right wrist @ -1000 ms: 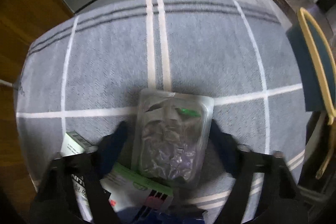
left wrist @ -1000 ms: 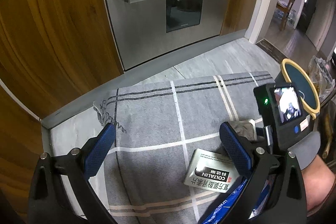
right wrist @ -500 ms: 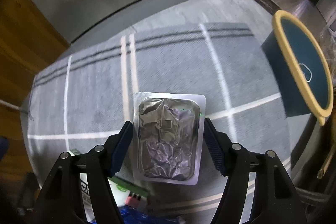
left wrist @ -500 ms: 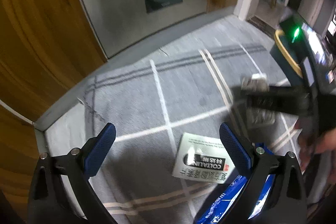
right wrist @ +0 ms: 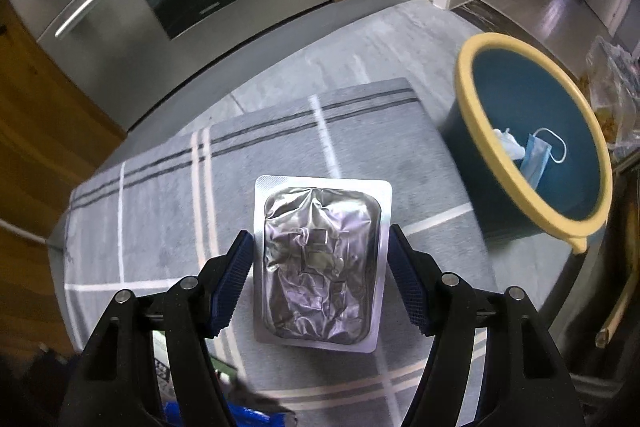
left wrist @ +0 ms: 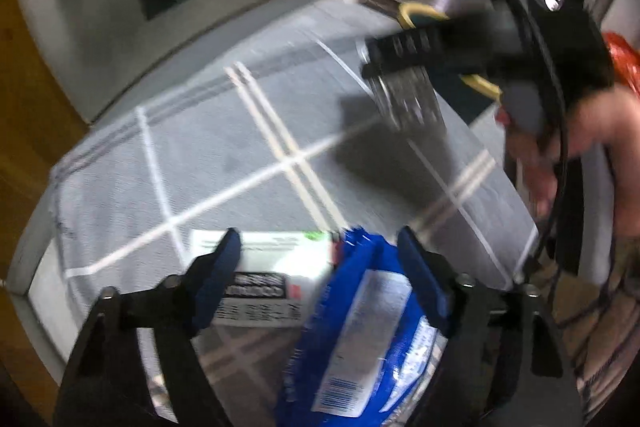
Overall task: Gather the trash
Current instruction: 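Lift the foil pack with the right tool while the left tool grasps the blue snack bag, then carry the foil pack and blue bag over the teal bin while opening both tools, then move both tools back over the mat toward the white medicine box, then grasp the white COLTALIN medicine box with the left tool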
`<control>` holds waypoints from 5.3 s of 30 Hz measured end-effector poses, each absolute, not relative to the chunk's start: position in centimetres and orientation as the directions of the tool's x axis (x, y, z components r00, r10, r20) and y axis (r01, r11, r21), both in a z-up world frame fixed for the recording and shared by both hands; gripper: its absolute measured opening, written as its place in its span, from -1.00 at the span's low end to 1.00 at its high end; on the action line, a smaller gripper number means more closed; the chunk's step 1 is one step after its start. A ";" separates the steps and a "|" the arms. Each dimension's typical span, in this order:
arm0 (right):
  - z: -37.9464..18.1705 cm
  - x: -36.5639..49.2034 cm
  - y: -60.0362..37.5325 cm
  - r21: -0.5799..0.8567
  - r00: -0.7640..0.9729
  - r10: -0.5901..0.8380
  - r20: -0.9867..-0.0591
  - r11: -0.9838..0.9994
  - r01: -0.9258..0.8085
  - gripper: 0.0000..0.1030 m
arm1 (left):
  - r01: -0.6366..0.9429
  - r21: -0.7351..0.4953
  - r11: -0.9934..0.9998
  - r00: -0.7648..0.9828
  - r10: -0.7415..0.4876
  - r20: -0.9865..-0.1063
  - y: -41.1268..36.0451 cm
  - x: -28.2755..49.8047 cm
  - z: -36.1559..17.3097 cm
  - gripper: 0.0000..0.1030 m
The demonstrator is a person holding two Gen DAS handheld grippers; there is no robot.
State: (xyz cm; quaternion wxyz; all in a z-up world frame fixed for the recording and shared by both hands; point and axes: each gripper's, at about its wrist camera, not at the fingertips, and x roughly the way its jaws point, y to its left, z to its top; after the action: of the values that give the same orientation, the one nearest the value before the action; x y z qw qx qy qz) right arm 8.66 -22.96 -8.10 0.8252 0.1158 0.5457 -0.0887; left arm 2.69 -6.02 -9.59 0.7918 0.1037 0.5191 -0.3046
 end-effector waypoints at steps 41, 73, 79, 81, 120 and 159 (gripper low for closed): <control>3.2 7.1 -30.5 0.163 0.659 -0.056 -0.750 0.950 0.266 0.33 | 0.678 -0.016 0.735 0.577 -0.544 -0.609 -10.6 2.0 3.9 -0.98; -2.8 5.7 -53.5 0.209 0.546 -0.224 -0.807 0.756 0.620 0.34 | 0.776 0.016 0.630 0.510 -0.613 -0.604 -34.8 11.6 4.6 -0.98; -4.6 6.2 -54.4 0.221 0.522 -0.197 -0.830 0.744 0.631 0.35 | 0.761 0.015 0.649 0.504 -0.577 -0.642 -36.6 12.9 1.7 -0.97; -4.6 6.3 -54.3 0.224 0.524 -0.191 -0.830 0.745 0.628 0.35 | 0.762 0.025 0.647 0.504 -0.568 -0.651 -36.8 13.0 1.1 -0.97; 2.2 3.4 -45.6 0.199 0.643 -0.182 -0.744 0.858 0.473 0.85 | 0.577 0.021 0.817 0.619 -0.420 -0.664 -17.9 4.7 3.4 0.89; -0.4 5.3 -25.1 0.038 0.586 -0.030 -0.810 0.994 0.104 0.86 | -0.367 -0.081 0.927 0.350 0.057 -0.935 -1.7 5.7 -16.0 0.89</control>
State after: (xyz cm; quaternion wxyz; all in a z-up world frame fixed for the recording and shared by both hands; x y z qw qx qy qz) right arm 5.26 -25.11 -0.37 0.8896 0.0407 0.4533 -0.0376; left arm 5.67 -1.67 -15.98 0.8097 -0.1397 0.5546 0.1311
